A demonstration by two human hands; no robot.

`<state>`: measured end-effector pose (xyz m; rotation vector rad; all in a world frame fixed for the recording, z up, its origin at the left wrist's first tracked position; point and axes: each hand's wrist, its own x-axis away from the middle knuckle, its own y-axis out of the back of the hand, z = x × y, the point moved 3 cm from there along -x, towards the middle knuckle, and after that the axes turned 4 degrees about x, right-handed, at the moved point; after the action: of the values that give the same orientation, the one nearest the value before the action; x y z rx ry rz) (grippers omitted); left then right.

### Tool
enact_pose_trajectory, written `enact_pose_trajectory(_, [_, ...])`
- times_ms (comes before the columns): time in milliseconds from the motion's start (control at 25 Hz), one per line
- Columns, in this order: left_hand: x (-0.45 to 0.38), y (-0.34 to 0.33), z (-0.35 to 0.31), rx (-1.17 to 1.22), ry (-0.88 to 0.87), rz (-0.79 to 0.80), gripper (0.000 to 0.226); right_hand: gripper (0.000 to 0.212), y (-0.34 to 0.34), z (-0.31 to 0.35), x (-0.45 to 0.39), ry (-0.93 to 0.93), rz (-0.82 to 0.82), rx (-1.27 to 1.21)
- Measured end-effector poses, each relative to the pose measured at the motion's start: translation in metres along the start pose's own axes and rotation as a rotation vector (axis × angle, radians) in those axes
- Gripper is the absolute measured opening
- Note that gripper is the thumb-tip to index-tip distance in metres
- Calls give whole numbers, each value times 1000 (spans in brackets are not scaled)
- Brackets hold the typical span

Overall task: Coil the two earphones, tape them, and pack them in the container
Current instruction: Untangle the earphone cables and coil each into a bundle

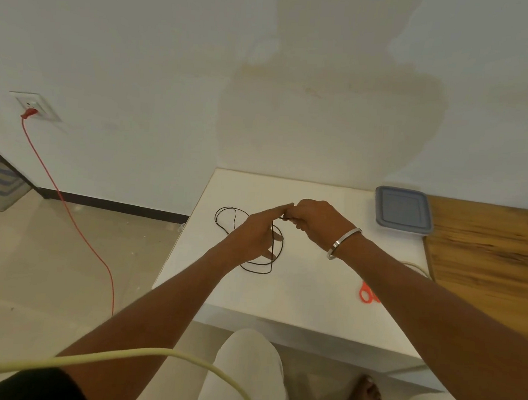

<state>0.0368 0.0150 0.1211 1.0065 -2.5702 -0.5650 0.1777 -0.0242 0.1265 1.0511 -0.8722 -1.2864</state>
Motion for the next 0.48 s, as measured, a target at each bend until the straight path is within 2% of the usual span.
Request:
enact_pose_trajectory(120, [-2, 5, 7, -276, -89, -42, 60, 27, -2, 9, 5, 33, 7, -61])
enact_pose_trajectory(200, [-5, 4, 12, -293, -126, -36, 69, 23, 0, 14, 10, 28, -24, -175])
enact_pose_trajectory(240, [-5, 5, 11, -286, -141, -33, 65, 20, -1, 14, 11, 6, -25, -214])
enact_pose_trajectory(360, [-5, 6, 13, -286, -157, -90, 31, 16, -3, 11, 6, -57, 34, -192])
enact_pose_trajectory(480, [-3, 7, 13, -283, -136, -116, 23, 13, -2, 8, 5, -126, 28, -244])
